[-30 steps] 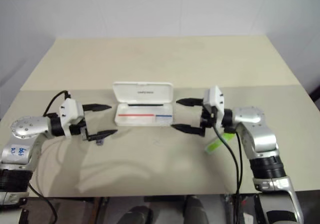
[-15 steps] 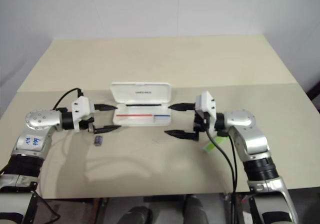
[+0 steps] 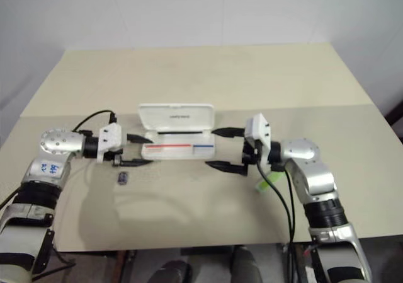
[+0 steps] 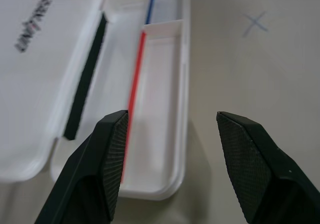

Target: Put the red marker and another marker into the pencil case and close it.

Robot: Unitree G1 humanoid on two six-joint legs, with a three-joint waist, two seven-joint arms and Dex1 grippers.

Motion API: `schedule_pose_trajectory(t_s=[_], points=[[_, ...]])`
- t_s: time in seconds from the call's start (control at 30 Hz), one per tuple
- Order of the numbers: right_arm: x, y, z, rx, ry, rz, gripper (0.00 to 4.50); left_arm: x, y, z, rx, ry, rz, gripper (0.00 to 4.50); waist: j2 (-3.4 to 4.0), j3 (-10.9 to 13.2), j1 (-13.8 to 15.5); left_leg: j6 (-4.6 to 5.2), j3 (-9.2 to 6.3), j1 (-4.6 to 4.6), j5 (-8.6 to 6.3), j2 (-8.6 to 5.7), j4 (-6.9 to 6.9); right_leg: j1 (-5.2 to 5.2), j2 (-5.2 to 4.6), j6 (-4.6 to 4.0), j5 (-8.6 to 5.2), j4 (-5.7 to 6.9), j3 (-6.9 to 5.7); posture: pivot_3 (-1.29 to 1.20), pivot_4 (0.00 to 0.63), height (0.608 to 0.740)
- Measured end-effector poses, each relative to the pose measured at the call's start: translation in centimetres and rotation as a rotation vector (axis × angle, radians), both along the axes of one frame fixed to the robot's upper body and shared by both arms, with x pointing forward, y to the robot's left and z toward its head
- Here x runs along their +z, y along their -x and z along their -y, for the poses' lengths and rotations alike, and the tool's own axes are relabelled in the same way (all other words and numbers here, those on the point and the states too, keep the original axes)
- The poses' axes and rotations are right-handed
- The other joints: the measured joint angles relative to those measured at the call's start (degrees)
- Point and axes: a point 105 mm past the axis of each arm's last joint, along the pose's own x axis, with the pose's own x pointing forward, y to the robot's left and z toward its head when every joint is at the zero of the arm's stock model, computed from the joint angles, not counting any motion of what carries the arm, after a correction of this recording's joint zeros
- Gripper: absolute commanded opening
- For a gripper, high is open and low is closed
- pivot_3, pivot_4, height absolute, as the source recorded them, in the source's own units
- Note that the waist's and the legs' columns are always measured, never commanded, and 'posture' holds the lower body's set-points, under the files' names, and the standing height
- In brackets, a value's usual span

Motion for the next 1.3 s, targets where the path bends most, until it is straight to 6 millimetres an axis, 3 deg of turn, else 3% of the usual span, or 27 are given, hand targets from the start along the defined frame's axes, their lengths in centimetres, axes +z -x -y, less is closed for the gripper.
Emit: schedule_pose_trajectory(t_s=[0.37, 0.7, 1.3], points=[[-0.3, -0.2, 0.3, -0.038, -0.012, -0.011, 4.50, -1.7, -0.4, -1.4, 0.049, -0.071, -0.038, 2.91, -0.01, 0.0, 0.1, 0.00, 0.05, -0.01, 0.00, 0.00, 0.03, -0.03, 0.00, -0.01, 0.02, 0.04, 0.00, 0.00, 0.150, 0.740], [-0.2, -0.3, 0.4, -0.052, -0.018, -0.010, 4.50, -1.9, -1.7, -0.2, 0.063, -0.048, -0.028, 2.91, -0.02, 0.0, 0.1, 0.00, 0.09, -0.02, 0.00, 0.00, 0.12, -0.03, 0.00, -0.02, 0.07, 0.06, -0.01, 0.00, 0.150, 0.740], [0.2, -0.5, 0.3, -0.070, -0.035, 0.001, 4.50, -2.2, -1.8, 0.1, 0.048, -0.109, -0.110, 2.91, -0.03, 0.0, -0.1, 0.00, 0.19, -0.03, 0.00, 0.02, 0.21, -0.06, 0.02, -0.04, 0.13, 0.11, 0.00, 0.00, 0.150, 0.740]])
